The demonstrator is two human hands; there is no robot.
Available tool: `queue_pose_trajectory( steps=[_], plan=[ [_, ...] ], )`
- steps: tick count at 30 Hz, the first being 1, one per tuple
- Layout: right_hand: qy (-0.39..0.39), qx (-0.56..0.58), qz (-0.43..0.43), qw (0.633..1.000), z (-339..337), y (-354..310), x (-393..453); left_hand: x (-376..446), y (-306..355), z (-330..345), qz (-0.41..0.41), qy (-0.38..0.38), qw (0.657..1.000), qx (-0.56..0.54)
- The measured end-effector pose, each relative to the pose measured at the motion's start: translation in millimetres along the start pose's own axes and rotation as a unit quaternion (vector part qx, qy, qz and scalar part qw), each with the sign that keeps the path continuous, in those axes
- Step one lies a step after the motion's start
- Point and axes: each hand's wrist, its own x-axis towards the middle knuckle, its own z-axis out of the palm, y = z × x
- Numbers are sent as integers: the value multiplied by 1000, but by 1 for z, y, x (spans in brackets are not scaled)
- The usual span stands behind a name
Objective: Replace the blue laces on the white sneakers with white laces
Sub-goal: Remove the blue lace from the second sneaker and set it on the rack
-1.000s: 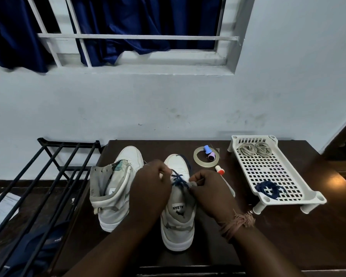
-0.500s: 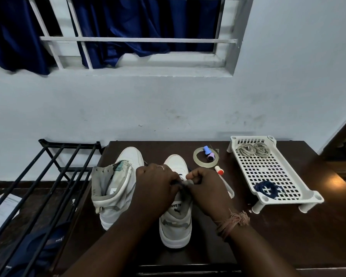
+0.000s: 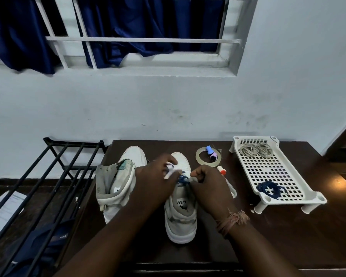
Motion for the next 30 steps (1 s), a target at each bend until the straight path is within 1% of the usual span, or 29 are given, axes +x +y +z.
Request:
queue_pose_trajectory(
  steps=[1, 2, 3, 4, 5, 7, 8, 9, 10, 11, 12, 13, 14, 15, 16, 17, 18, 19, 21, 22, 23, 24, 25, 26, 27, 28, 29, 30],
  plan=[
    [0, -2, -3, 1000, 0, 0, 0, -3, -4, 3, 56, -5, 993, 106],
    [-1, -3, -5, 1000, 0, 0, 0, -5, -6, 6, 85, -18, 978, 188],
    [-2, -3, -6, 1000, 1, 1, 0, -6, -7, 8, 100, -21, 965, 241],
    [-3, -4, -6, 1000, 1, 1, 0, -6, -7, 8, 106, -21, 960, 260],
    [-3, -5, -5, 1000, 1, 1, 1, -6, -6, 8, 108, -8, 962, 251],
    [0, -9, -7, 1000, 1, 1, 0, -5, -2, 7, 81, 39, 980, 176],
    [0, -8, -5, 1000, 0, 1, 0, -3, -1, 6, 40, 50, 992, 107],
    [-4, -2, -2, 1000, 0, 0, 0, 0, 1, 4, -18, 41, 999, 3],
    [-12, 6, 0, 1000, 0, 0, 0, 4, 5, 0, -97, 22, 984, -150],
    [-20, 11, 1, 1000, 0, 0, -1, 9, 9, -5, -178, 14, 934, -309],
    [-27, 11, -4, 1000, 1, -1, -1, 12, 12, -9, -242, 19, 866, -437],
    [-33, 4, -17, 999, 3, -2, 0, 16, 13, -15, -278, 27, 809, -518],
    [-42, -8, -35, 998, 5, -3, 0, 20, 13, -19, -295, 38, 773, -560],
    [-54, -23, -52, 997, 7, -4, 0, 22, 11, -22, -302, 55, 754, -580],
    [-66, -40, -66, 995, 9, -5, -1, 24, 8, -24, -305, 77, 746, -587],
    [-73, -59, -74, 993, 10, -7, -3, 24, 4, -24, -309, 95, 756, -570],
    [-71, -76, -81, 991, 12, -8, -4, 23, 1, -22, -312, 105, 788, -521],
    [-62, -92, -91, 990, 14, -9, -6, 21, -1, -22, -315, 106, 831, -447],
    [-41, -125, -113, 985, 17, -10, -8, 16, -3, -18, -306, 89, 902, -291],
    [-33, -136, -119, 983, 17, -11, -8, 13, -2, -15, -275, 74, 932, -224],
    [-27, -146, -124, 981, 18, -11, -8, 9, 0, -13, -223, 59, 959, -164],
    [-21, -149, -130, 980, 18, -10, -7, 5, 1, -10, -152, 52, 981, -107],
    [-12, -149, -134, 980, 18, -10, -6, 2, 1, -6, -94, 45, 994, -46],
    [2, -142, -133, 981, 18, -9, -4, -1, 1, -3, -65, 38, 997, 27],
    [21, -134, -123, 983, 17, -8, -2, -5, 3, -3, -67, 30, 993, 96],
    [45, -124, -108, 985, 17, -8, 0, -7, 4, -3, -80, 12, 987, 139],
    [71, -112, -84, 988, 16, -7, 2, -7, 6, -4, -95, -10, 986, 135],
    [97, -88, -54, 990, 14, -7, 4, -7, 6, -4, -115, -29, 989, 93]
  ],
)
